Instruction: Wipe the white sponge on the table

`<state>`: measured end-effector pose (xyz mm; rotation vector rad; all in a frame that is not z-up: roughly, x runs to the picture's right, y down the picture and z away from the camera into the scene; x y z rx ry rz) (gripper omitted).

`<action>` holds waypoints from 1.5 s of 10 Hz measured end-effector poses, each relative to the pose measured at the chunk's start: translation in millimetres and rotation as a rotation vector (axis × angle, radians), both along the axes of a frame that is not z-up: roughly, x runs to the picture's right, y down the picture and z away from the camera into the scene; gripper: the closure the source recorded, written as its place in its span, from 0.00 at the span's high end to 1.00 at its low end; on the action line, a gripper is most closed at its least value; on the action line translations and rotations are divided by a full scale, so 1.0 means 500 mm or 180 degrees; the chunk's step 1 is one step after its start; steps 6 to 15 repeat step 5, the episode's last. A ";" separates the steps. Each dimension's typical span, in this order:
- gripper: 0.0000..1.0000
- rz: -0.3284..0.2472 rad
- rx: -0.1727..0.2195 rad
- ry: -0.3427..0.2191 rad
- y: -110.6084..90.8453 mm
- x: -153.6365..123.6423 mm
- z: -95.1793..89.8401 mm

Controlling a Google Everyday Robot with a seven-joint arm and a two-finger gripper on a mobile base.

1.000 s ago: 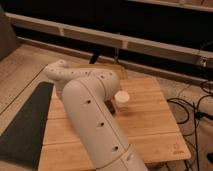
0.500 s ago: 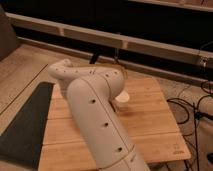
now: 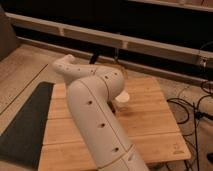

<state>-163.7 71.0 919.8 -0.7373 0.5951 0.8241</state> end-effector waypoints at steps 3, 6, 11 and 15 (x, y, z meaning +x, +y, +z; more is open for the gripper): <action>0.73 -0.0018 0.0088 -0.0217 -0.014 -0.054 -0.013; 0.73 -0.0015 0.0174 -0.0341 -0.030 -0.082 -0.029; 0.73 -0.0015 0.0174 -0.0341 -0.030 -0.082 -0.029; 0.73 -0.0015 0.0174 -0.0341 -0.030 -0.082 -0.029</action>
